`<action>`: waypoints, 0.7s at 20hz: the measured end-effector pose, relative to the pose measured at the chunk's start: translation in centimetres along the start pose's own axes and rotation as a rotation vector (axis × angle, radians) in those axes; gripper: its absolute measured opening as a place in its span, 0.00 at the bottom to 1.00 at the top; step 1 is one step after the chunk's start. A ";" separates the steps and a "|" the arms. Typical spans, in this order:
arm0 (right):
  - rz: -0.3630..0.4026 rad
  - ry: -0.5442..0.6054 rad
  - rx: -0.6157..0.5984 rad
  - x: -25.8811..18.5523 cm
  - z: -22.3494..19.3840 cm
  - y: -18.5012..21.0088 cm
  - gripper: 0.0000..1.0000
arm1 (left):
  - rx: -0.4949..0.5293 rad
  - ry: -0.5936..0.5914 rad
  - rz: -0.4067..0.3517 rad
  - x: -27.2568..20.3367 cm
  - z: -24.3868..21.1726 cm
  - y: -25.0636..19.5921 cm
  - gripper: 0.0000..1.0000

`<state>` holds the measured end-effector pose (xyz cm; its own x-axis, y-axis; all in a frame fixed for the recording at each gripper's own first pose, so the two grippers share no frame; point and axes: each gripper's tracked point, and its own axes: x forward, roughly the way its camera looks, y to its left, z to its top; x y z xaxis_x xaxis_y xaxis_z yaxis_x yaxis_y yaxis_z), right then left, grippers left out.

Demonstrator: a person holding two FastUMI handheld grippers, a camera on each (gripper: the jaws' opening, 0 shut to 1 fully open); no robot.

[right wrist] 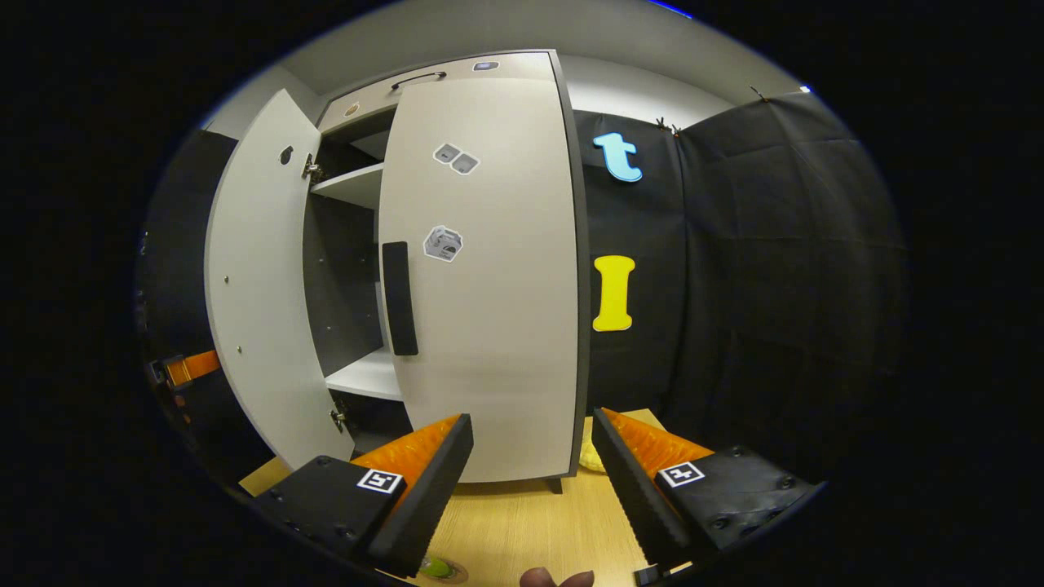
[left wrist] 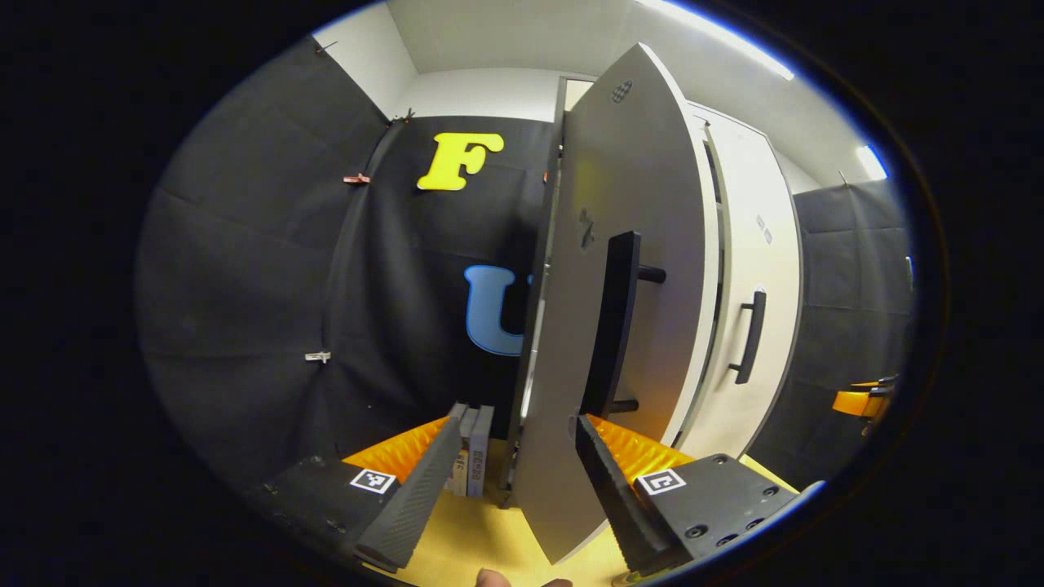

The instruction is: Grasp the bottle in the cabinet with the left hand and place it on the coaster, then close the right door with the right hand and the left door with the left hand.

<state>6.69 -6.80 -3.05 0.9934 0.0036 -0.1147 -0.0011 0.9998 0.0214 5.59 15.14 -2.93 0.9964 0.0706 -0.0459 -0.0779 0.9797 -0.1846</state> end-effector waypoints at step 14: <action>-0.055 0.005 0.003 -2.3 -0.6 -4.1 0.98 | 0.133 -0.009 -0.175 5.5 -0.9 -11.9 0.92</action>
<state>4.39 -10.86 -3.43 0.9914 -0.0513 -0.1204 0.0539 0.9984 0.0184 11.94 3.69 -1.87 0.9946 -0.1021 -0.0157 0.1011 0.9932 -0.0574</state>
